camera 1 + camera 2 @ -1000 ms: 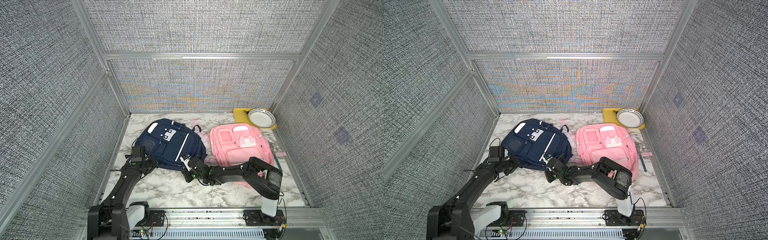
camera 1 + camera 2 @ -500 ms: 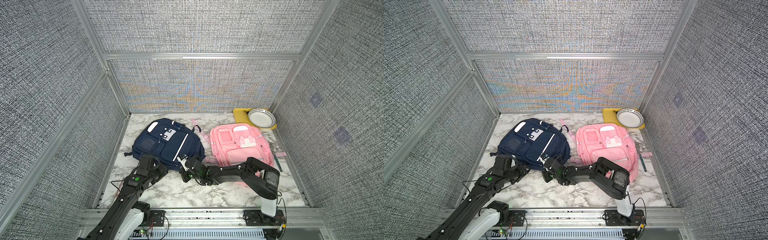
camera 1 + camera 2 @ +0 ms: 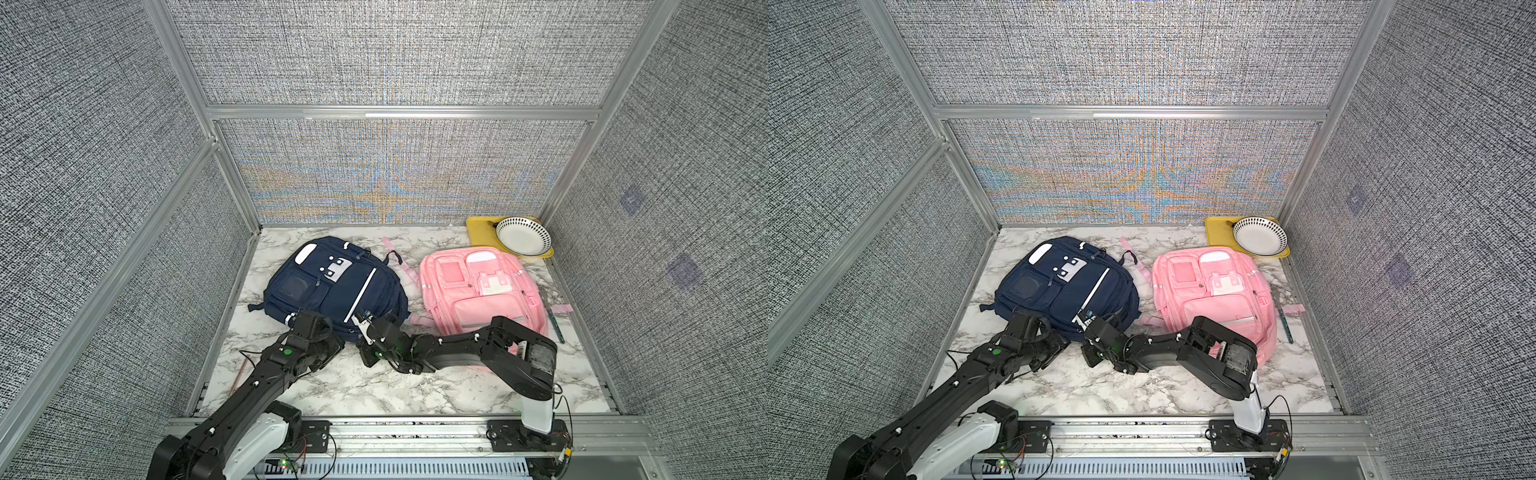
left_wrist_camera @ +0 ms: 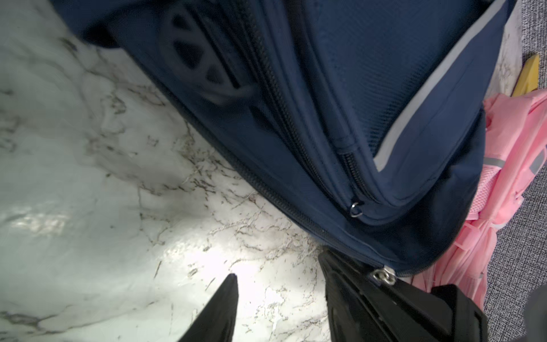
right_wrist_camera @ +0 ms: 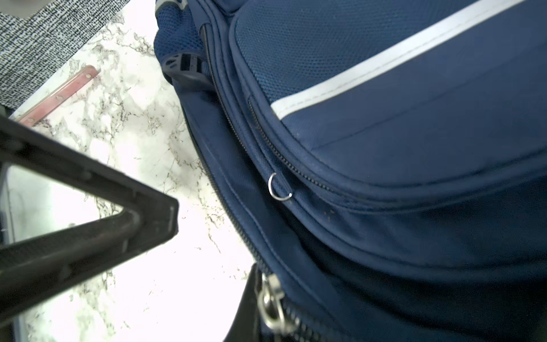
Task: Zip up the backpack
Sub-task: Zip the zipper on the backpack.
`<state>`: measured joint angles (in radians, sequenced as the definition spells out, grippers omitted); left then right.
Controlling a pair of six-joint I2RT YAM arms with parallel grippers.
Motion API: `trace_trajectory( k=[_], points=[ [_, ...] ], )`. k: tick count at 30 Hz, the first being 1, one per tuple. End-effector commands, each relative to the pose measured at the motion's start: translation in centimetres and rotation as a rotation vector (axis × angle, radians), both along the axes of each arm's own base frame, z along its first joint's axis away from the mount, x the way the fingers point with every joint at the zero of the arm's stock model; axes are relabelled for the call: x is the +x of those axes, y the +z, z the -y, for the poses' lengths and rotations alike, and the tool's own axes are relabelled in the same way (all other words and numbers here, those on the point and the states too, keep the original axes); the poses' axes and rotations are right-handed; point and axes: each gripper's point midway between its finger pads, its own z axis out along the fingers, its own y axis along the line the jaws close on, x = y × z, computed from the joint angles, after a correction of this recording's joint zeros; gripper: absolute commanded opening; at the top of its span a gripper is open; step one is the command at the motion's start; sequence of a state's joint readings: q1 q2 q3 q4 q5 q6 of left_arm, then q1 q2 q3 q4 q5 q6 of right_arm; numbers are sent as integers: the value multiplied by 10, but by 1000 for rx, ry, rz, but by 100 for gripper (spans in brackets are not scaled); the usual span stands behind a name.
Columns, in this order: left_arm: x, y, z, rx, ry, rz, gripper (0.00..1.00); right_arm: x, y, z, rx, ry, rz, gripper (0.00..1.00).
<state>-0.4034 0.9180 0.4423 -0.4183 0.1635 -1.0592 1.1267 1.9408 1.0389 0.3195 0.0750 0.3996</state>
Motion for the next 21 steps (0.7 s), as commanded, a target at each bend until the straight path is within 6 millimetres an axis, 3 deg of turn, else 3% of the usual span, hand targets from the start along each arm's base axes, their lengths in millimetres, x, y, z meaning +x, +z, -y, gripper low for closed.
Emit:
trace_trajectory(
  k=[1,7,15,21],
  points=[
    [8,8,-6,24,34,44,51,0,10,-9,16,12,42,0],
    [13,18,-15,53,74,92,53,-4,7,-11,16,17,36,0],
    [15,-1,-2,13,49,36,52,-5,13,-18,23,24,54,0],
    [10,-12,-8,40,68,2,53,-7,12,-28,17,46,62,0]
  ],
)
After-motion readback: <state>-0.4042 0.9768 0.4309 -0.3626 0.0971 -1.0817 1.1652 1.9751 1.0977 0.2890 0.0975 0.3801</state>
